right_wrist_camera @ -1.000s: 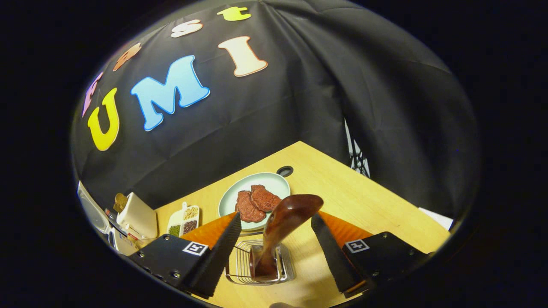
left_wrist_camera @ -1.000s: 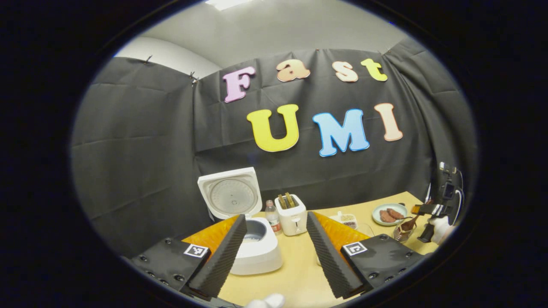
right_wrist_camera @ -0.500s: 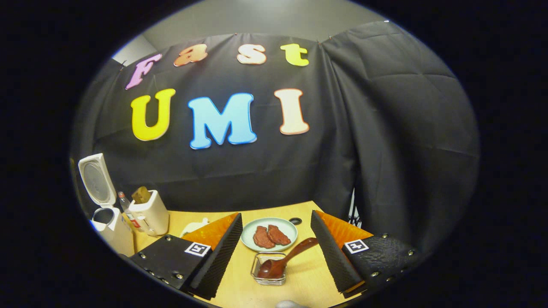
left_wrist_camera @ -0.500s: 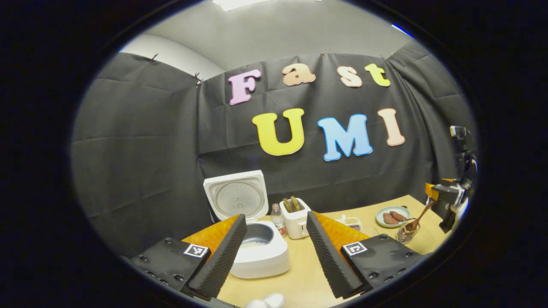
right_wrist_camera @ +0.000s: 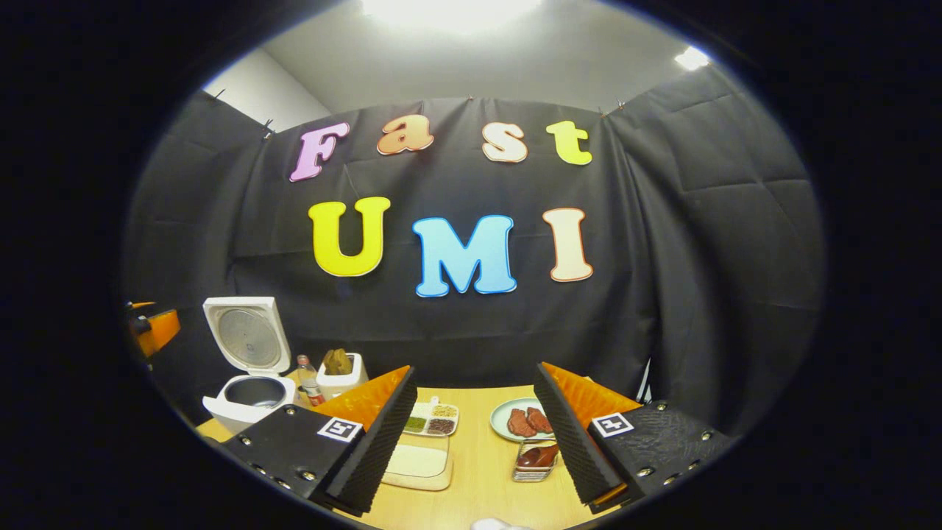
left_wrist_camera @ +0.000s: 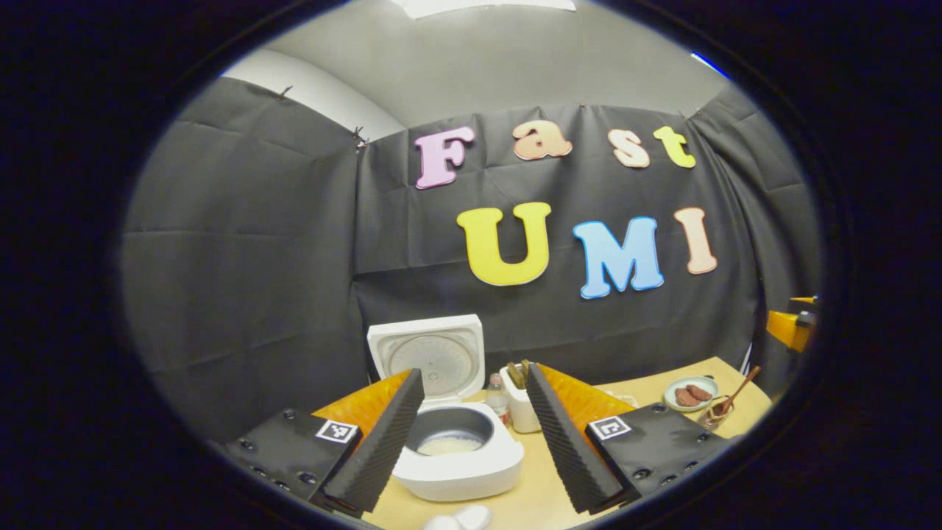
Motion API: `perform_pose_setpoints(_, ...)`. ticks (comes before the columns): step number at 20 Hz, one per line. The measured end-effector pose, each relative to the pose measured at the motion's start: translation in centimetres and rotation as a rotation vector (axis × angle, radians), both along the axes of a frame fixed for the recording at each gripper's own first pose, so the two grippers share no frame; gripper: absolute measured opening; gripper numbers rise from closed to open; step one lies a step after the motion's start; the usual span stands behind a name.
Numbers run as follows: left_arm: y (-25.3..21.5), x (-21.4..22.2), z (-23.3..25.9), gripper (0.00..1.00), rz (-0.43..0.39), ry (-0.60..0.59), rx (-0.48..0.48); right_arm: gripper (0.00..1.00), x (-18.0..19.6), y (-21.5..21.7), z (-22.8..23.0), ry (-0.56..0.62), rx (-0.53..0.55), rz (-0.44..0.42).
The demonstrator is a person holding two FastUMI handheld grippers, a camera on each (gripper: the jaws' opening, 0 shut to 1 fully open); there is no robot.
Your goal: Close the left gripper, press the button to open the rice cooker; take a wooden spoon from the chopstick holder with the right hand, scoop a spoonful of rice and pour it into the rice cooker, then put the wooden spoon back into the chopstick holder.
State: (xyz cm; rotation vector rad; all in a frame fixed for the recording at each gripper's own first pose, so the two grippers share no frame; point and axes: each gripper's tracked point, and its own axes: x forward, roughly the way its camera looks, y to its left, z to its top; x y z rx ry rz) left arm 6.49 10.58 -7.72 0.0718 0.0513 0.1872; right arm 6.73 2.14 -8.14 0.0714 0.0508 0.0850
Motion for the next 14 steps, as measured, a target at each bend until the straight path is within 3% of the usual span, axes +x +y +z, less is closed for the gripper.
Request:
perform_pose_setpoints(6,4.3,6.8,4.0,0.98,0.057,-0.045,-0.016,0.98,-1.6,2.4,-0.3,0.053,-0.002,0.032)
perform_pose_setpoints(14,9.6,21.6,6.9,1.00,0.111,-0.053,-0.029,0.98,0.2,4.6,-1.2,0.115,-0.033,0.061)
